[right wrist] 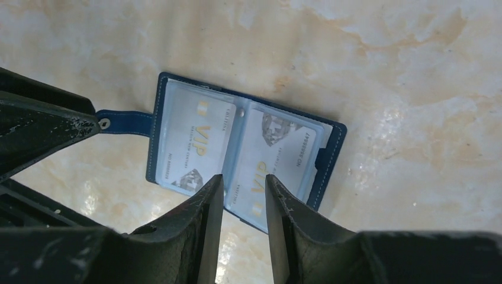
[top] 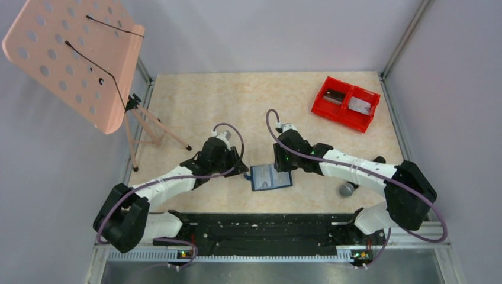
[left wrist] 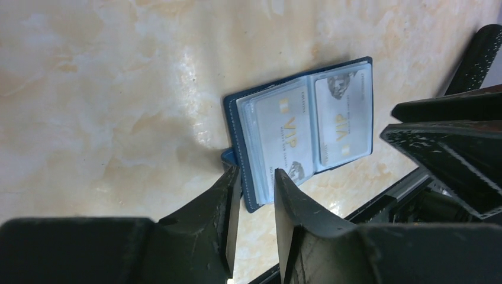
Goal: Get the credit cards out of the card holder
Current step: Remove the credit card from the card holder.
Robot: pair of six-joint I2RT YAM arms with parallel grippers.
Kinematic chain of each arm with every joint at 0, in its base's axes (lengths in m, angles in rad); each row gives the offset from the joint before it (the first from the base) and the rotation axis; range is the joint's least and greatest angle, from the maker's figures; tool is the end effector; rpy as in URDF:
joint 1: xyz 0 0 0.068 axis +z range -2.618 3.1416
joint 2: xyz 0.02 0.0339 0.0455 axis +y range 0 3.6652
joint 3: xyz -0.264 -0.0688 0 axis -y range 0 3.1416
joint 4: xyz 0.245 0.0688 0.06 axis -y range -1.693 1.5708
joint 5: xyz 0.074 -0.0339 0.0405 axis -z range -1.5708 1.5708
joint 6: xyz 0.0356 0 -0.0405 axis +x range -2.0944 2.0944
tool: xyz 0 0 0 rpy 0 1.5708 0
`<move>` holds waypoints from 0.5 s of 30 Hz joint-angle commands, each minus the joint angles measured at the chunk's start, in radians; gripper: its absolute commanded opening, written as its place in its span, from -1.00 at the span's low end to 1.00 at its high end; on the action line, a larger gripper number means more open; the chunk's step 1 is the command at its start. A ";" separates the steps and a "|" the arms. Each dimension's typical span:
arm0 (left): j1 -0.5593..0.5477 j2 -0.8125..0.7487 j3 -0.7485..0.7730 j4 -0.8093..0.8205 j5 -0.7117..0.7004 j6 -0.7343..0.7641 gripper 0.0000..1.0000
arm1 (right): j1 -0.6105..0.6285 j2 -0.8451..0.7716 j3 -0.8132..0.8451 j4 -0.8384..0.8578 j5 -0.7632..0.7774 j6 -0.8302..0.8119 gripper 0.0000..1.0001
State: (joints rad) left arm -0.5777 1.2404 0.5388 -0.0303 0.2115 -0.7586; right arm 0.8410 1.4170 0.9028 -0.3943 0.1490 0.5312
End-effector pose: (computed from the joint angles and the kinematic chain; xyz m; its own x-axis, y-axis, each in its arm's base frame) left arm 0.1979 -0.1380 0.1782 -0.8636 -0.2399 -0.4434 0.0974 0.7836 -0.6136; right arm 0.1970 0.2123 0.2200 -0.7959 -0.1383 -0.5895 -0.3167 0.9249 0.2106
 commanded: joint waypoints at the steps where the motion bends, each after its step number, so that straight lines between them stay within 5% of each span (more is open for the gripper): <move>1: -0.003 -0.011 0.064 0.007 0.002 0.000 -0.34 | -0.043 0.011 -0.040 0.157 -0.170 0.012 -0.36; 15: -0.002 0.174 0.031 0.204 0.147 -0.026 -0.78 | -0.168 0.083 -0.253 0.556 -0.512 0.115 -0.50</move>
State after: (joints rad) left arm -0.5777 1.3769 0.5900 0.0685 0.3069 -0.7803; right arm 0.7017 1.4784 0.6739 -0.0147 -0.2489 0.6140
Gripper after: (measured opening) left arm 0.131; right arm 0.251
